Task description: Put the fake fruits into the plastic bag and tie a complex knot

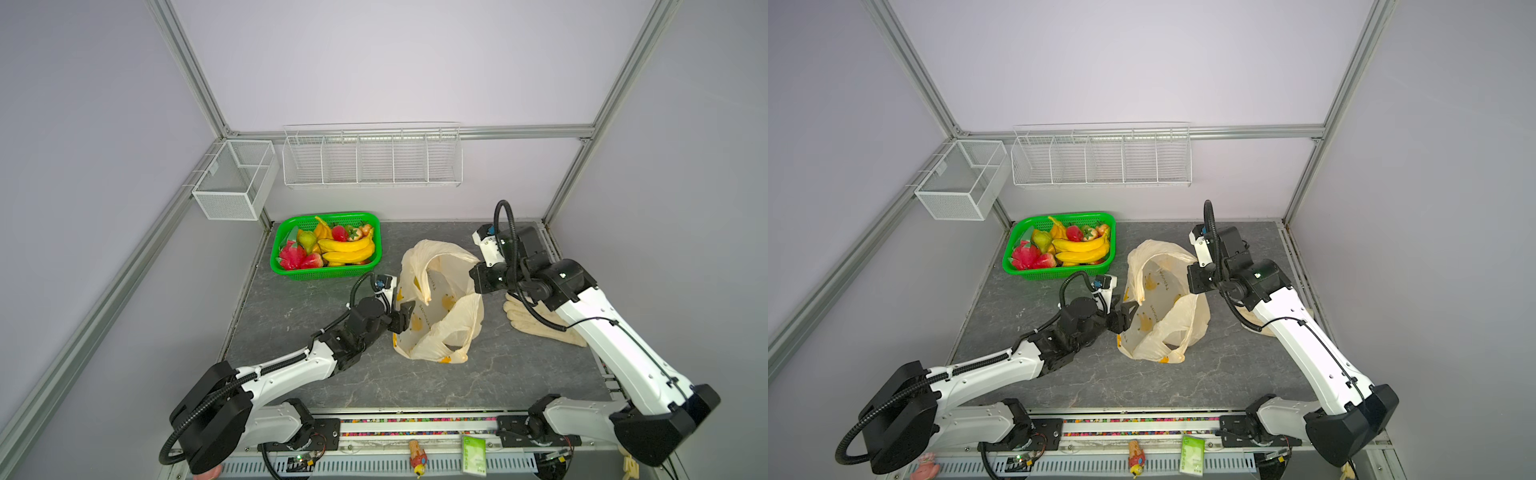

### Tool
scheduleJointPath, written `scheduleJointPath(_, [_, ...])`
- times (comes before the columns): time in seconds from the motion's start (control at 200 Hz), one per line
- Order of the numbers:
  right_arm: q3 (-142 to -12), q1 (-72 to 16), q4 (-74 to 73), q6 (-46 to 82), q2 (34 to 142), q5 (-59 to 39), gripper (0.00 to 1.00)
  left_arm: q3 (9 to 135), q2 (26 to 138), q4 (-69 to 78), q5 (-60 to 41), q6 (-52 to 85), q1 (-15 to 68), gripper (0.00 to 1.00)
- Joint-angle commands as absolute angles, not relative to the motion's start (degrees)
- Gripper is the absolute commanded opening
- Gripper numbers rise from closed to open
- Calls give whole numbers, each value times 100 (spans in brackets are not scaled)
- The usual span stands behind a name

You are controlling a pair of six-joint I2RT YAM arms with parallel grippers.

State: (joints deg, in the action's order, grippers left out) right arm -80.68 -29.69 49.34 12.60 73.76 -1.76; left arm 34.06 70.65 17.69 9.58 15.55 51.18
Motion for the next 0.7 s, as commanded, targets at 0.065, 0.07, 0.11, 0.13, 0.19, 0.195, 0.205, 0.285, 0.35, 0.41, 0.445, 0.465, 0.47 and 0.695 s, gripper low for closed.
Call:
scheduleJointPath(0.065, [-7917, -2937, 4904, 1596, 7515, -932, 6, 3621, 6853, 2003, 1801, 231, 5379, 77])
scheduleJointPath(0.07, [-7918, -2936, 4909, 1602, 7515, -927, 6, 3621, 6845, 1999, 1810, 221, 5383, 77])
scheduleJointPath(0.11, [-7888, -2935, 4898, 1655, 7540, -919, 6, 3613, 6783, 2008, 1865, 164, 5450, 78])
scheduleJointPath(0.13, [-7859, -2936, 4881, 1692, 7549, -919, 6, 3600, 6736, 2025, 1879, 141, 5493, 79])
scheduleJointPath(0.19, [-7764, -2938, 4786, 1813, 7554, -958, 6, 3543, 6618, 2131, 1877, 85, 5607, 81])
scheduleJointPath(0.195, [-7758, -2937, 4779, 1825, 7556, -967, 6, 3538, 6609, 2138, 1875, 78, 5616, 82])
scheduleJointPath(0.205, [-7753, -2936, 4757, 1838, 7558, -984, 6, 3534, 6590, 2143, 1877, 66, 5634, 83])
scheduleJointPath(0.285, [-7636, -2939, 4616, 1991, 7575, -1071, 6, 3583, 6528, 2136, 2083, -27, 5792, 86])
scheduleJointPath(0.35, [-7623, -2944, 4570, 2071, 7624, -1100, 6, 3612, 6483, 2174, 2249, -27, 5836, 86])
scheduleJointPath(0.41, [-7642, -2943, 4588, 2083, 7665, -1075, 6, 3683, 6459, 2248, 2362, -2, 5836, 86])
scheduleJointPath(0.445, [-7638, -2943, 4604, 2073, 7685, -1043, 6, 3761, 6477, 2274, 2443, -4, 5836, 85])
scheduleJointPath(0.465, [-7649, -2944, 4620, 2054, 7682, -1015, 6, 3803, 6505, 2295, 2498, -18, 5836, 84])
scheduleJointPath(0.47, [-7652, -2944, 4626, 2046, 7691, -1009, 6, 3809, 6518, 2308, 2506, -18, 5836, 84])
scheduleJointPath(0.695, [-8019, -2939, 5440, 922, 7700, 489, 6, 4227, 6978, 2563, 3071, 644, 5538, 40])
